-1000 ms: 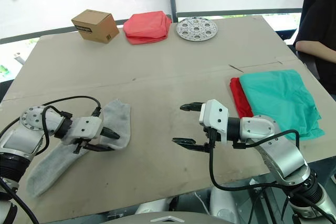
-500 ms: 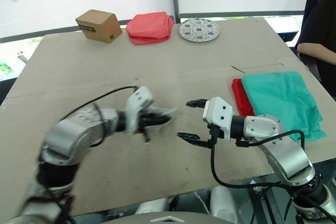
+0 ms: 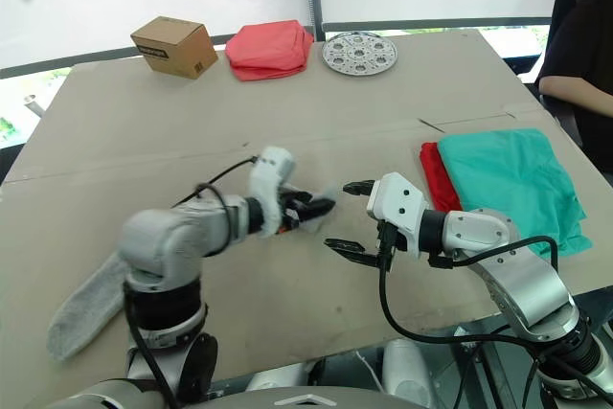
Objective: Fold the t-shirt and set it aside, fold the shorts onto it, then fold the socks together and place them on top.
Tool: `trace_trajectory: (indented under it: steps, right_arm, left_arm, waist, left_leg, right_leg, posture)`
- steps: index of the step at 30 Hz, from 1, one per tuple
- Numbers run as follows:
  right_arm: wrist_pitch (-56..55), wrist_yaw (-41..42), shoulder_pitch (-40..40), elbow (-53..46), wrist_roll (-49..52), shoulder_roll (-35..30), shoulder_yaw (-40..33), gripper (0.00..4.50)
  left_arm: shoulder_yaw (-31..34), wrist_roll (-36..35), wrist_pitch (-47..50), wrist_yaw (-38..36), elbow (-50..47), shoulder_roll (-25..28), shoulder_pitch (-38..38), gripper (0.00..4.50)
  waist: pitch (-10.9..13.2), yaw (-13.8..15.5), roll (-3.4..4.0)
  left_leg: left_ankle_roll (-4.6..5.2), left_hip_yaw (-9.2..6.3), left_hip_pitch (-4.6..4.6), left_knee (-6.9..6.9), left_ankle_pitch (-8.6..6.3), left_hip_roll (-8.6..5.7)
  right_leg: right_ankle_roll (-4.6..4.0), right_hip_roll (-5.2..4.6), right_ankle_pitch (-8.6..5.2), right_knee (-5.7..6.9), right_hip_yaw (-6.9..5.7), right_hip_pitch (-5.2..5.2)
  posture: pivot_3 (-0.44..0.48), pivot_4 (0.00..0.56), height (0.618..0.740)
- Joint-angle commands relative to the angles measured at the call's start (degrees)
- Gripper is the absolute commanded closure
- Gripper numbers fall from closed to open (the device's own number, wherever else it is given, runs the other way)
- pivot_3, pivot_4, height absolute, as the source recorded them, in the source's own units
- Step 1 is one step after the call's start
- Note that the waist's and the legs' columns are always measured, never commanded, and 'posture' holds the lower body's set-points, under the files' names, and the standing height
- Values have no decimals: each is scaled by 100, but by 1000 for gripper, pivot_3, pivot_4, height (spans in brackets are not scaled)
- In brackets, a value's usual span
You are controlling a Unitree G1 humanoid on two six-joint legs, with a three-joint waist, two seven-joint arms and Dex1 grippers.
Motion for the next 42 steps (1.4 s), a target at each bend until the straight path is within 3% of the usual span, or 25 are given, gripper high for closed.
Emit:
trace_trajectory:
  steps: [1,4,7,11,15,18,21,27,31,36,42]
  right_arm:
    - [-135,28,-69,-22,70,41,-117,0]
    - [-273,97,-104,111,-16,58,-54,0]
    - [-347,115,-163,192,-82,79,0,0]
    - [-372,121,-192,193,-136,60,8,0]
    - [-360,116,-139,139,-167,2,-34,0]
    - [-358,72,-128,125,-181,30,-36,0]
    - [-367,50,-130,142,-195,65,-20,0]
    - [-403,137,-142,215,-168,46,-51,0]
    - [-424,174,-173,256,-189,60,-27,0]
    - [-437,176,-202,290,-212,89,-14,0]
    - [-402,180,-213,266,-214,91,-23,0]
  left_arm:
    - [630,-294,-279,-410,138,545,149,1283]
    - [-77,263,-1599,-328,650,1130,588,1283]
    - [-724,738,-2911,-384,1094,1295,881,1283]
    - [-959,630,-3567,-538,1131,1136,1080,1283]
    - [-800,-313,-3564,-879,543,733,1268,1283]
    - [-709,-785,-3233,-900,460,747,1263,1283]
    - [-372,-806,-3297,-515,782,724,1211,1283]
    - [-287,78,-4134,0,1477,1196,1554,1283]
    - [-792,653,-4707,-163,1653,1618,1925,1283]
    - [-1344,1126,-5234,-229,1806,1705,2105,1283]
    - [-1547,983,-5231,-448,1755,1532,2074,1283]
  waist:
    - [1,-1,2]
    - [1,13,2]
    - [3,108,0]
    - [4,173,-2]
    - [4,158,-1]
    - [3,156,0]
    - [3,142,0]
    - [3,145,0]
    - [4,148,2]
    - [4,176,3]
    - [3,172,5]
  left_leg:
    - [-1,1,2,0,0,0]
    - [-2,6,5,-2,1,-2]
    - [-2,4,1,-1,1,-8]
    - [-1,0,-7,1,0,-7]
    - [-1,9,-16,-1,0,-6]
    - [-1,7,-19,-1,0,-4]
    - [13,10,-17,-1,-8,-5]
    - [5,12,-14,0,-2,-8]
    - [4,11,-15,-4,-2,-7]
    - [22,6,-15,-2,-12,-8]
    - [23,6,-14,-2,-13,-8]
  right_leg:
    - [0,1,0,0,1,0]
    - [0,-2,0,-2,7,1]
    - [-2,-13,1,-4,7,2]
    - [-5,-20,0,-8,-1,-1]
    - [-3,-25,1,-8,5,-15]
    - [-3,-24,2,-6,2,-19]
    - [-2,-22,1,-4,4,-19]
    - [-2,-19,2,-5,5,-17]
    - [-2,-20,2,-6,5,-19]
    - [-6,-24,-1,-8,-1,-18]
    - [-2,-25,1,-8,-1,-18]
  posture:
    - [0,150,740]
    - [0,150,740]
    - [0,150,740]
    - [0,150,740]
    - [0,150,740]
    - [0,150,740]
    - [0,150,740]
    - [0,150,740]
    - [0,150,740]
    - [0,150,740]
    - [0,150,740]
